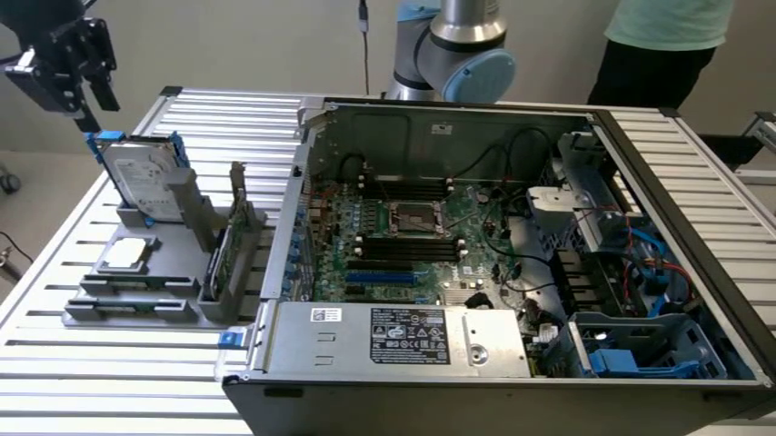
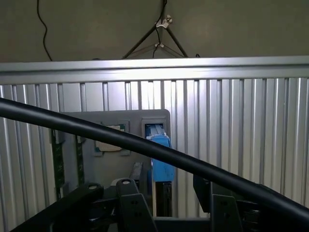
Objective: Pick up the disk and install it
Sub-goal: 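Pick up the disk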
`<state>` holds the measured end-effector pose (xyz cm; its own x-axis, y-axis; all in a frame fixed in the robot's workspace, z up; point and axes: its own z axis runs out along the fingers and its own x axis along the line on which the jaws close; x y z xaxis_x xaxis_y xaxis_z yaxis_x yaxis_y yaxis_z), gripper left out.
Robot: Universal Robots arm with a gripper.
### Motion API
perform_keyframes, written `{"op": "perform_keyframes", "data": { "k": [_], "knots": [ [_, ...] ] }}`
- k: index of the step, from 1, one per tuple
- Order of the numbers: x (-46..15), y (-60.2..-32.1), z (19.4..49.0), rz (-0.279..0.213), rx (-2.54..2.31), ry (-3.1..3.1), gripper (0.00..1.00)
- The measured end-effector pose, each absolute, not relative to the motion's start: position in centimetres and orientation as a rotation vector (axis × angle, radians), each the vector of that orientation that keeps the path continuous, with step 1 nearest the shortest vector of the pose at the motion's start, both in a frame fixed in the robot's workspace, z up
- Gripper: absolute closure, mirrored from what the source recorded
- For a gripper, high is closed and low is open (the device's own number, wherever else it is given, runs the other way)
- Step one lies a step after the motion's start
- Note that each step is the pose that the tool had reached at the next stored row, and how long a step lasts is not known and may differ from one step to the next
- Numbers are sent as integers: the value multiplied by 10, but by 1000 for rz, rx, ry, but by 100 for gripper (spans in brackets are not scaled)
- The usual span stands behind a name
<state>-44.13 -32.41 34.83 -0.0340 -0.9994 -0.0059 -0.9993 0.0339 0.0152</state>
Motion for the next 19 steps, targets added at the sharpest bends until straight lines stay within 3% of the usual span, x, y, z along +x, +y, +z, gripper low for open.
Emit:
{"op": "perform_keyframes", "data": {
  "k": [19],
  "knots": [
    [-439,-324,314,13,2181,-2220,46]
  ]
}}
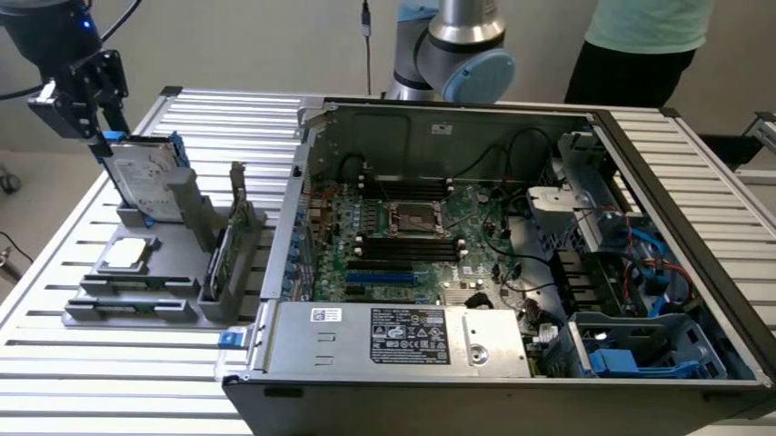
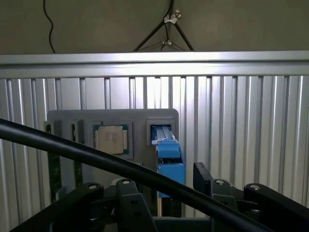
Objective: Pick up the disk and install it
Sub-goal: 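Pick up the disk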
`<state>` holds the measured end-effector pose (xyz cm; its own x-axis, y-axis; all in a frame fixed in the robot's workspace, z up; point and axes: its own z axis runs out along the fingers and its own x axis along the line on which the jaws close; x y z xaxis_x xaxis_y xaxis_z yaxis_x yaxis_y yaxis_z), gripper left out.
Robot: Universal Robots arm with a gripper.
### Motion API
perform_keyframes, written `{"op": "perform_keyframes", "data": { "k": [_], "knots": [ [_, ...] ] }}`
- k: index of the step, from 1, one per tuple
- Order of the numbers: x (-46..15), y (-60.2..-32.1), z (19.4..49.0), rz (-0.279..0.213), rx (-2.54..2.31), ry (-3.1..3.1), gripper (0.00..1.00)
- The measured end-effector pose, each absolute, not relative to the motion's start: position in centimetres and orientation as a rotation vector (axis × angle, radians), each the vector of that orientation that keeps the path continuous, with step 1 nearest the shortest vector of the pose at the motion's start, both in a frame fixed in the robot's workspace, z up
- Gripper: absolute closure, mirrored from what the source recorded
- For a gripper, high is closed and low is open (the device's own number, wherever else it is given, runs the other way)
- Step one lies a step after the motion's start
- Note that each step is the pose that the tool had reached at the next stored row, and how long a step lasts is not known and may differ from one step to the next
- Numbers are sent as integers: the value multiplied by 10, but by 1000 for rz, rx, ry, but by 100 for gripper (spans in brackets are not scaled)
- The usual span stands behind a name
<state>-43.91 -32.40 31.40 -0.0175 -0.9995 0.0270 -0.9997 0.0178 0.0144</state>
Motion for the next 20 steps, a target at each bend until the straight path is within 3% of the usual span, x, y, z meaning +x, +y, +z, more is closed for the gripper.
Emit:
{"op": "perform_keyframes", "data": {
  "k": [20],
  "knots": [
    [-442,-319,285,45,2199,-2214,46]
  ]
}}
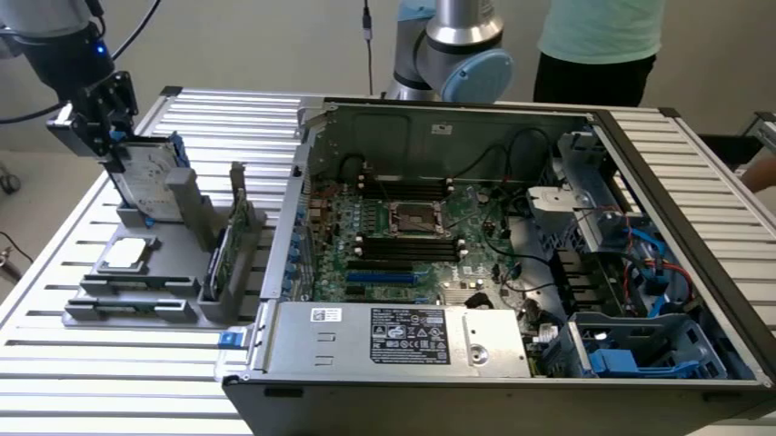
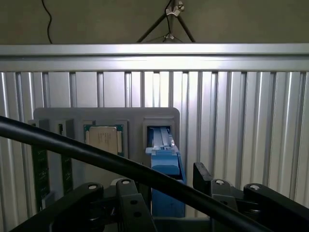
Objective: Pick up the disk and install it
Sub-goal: 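Pick up the disk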
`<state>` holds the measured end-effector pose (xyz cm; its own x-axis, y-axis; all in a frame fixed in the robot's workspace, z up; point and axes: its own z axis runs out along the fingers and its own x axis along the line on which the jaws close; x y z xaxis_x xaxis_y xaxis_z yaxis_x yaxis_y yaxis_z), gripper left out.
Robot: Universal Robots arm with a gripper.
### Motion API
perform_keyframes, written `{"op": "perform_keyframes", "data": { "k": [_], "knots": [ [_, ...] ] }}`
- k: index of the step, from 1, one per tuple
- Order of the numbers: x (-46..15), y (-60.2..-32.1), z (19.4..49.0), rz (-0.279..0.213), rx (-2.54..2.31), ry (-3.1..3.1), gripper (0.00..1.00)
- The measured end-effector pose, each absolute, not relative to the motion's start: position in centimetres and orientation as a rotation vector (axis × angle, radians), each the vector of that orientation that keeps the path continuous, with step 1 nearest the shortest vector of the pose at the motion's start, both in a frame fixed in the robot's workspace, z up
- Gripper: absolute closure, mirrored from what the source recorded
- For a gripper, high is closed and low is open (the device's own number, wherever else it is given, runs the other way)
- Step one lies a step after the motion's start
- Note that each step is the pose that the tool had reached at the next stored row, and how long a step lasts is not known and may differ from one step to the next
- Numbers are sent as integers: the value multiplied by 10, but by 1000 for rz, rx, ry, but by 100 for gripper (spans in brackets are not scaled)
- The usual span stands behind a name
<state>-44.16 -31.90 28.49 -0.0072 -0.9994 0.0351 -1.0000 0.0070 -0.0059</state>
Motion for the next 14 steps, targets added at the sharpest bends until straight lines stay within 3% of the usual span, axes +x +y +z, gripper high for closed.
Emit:
{"op": "perform_keyframes", "data": {
  "k": [14],
  "knots": [
    [-443,-319,284,46,2199,-2215,46]
  ]
}}
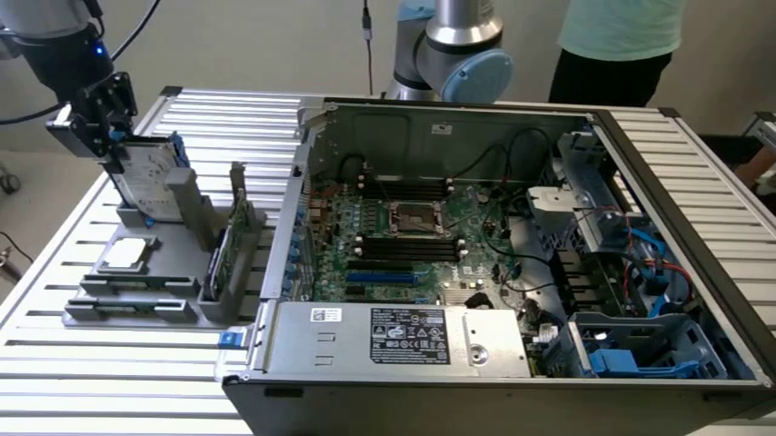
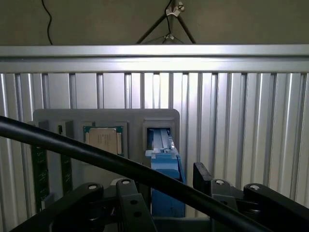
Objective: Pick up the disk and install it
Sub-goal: 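Pick up the disk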
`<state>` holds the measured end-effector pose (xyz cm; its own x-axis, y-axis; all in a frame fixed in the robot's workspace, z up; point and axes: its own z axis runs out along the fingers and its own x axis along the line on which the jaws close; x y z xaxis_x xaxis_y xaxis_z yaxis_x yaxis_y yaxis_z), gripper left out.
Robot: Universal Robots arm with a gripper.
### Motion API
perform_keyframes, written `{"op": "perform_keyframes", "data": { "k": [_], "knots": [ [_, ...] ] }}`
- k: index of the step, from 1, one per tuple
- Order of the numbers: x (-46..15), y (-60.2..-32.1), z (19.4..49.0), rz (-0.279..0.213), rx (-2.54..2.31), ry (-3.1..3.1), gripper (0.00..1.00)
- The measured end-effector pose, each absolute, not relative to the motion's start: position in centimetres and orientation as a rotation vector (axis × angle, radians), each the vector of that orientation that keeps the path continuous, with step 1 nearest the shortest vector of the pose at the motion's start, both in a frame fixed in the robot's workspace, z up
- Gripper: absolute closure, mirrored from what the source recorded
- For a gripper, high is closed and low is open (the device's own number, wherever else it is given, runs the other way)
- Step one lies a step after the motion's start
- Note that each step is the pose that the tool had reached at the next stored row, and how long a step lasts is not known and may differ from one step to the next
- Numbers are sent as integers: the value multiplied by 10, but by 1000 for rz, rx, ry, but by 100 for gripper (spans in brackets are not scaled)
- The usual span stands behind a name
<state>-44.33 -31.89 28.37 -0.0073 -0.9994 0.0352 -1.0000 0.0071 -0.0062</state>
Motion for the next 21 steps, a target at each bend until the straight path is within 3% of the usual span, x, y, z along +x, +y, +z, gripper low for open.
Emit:
{"op": "perform_keyframes", "data": {
  "k": [21],
  "knots": [
    [-443,-318,280,47,2198,-2214,46]
  ]
}}
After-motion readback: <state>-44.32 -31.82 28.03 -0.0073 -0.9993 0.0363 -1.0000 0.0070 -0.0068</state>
